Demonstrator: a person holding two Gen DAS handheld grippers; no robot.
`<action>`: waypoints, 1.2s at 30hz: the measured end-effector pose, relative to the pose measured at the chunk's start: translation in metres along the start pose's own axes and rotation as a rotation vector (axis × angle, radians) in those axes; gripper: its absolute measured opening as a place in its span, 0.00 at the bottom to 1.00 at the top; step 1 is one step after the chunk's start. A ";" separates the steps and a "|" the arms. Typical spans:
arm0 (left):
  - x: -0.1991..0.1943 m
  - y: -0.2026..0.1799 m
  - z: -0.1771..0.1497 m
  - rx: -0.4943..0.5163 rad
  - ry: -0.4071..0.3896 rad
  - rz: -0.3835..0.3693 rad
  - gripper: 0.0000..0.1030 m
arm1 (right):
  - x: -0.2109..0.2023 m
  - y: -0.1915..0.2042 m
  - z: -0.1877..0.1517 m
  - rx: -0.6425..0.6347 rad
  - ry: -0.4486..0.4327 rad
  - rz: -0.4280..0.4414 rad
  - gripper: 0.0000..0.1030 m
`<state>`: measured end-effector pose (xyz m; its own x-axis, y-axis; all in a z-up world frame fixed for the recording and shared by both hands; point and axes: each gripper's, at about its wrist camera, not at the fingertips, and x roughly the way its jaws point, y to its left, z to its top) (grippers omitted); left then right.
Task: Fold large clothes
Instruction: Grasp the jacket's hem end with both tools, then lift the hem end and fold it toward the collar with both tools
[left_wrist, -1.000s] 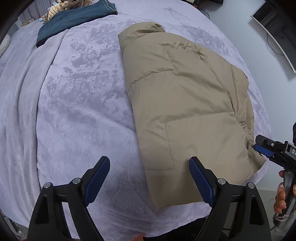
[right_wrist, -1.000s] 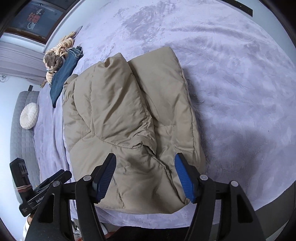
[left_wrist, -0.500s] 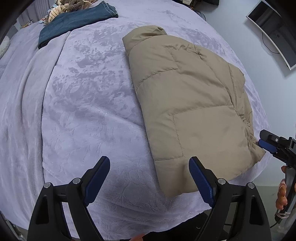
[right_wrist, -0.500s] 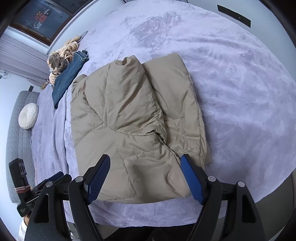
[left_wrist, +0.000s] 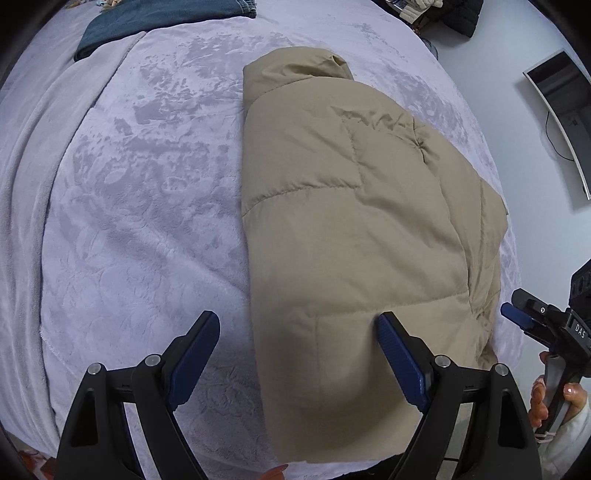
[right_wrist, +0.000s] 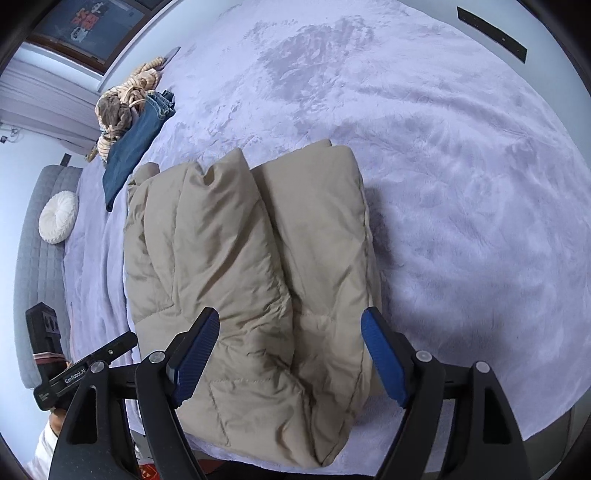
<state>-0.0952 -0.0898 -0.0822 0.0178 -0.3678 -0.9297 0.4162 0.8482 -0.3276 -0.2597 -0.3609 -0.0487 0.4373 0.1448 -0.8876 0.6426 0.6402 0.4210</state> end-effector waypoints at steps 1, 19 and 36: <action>0.003 0.000 0.004 -0.002 -0.004 -0.014 0.85 | 0.003 -0.005 0.006 -0.005 0.008 0.006 0.93; 0.054 0.010 0.034 -0.081 0.061 -0.230 1.00 | 0.095 -0.066 0.062 0.168 0.149 0.511 1.00; 0.123 0.060 0.083 -0.176 0.175 -0.589 1.00 | 0.144 -0.002 0.077 -0.132 0.364 0.390 1.00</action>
<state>0.0077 -0.1156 -0.2028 -0.3234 -0.7366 -0.5940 0.1552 0.5780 -0.8012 -0.1494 -0.3995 -0.1628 0.3667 0.6270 -0.6874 0.3812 0.5727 0.7257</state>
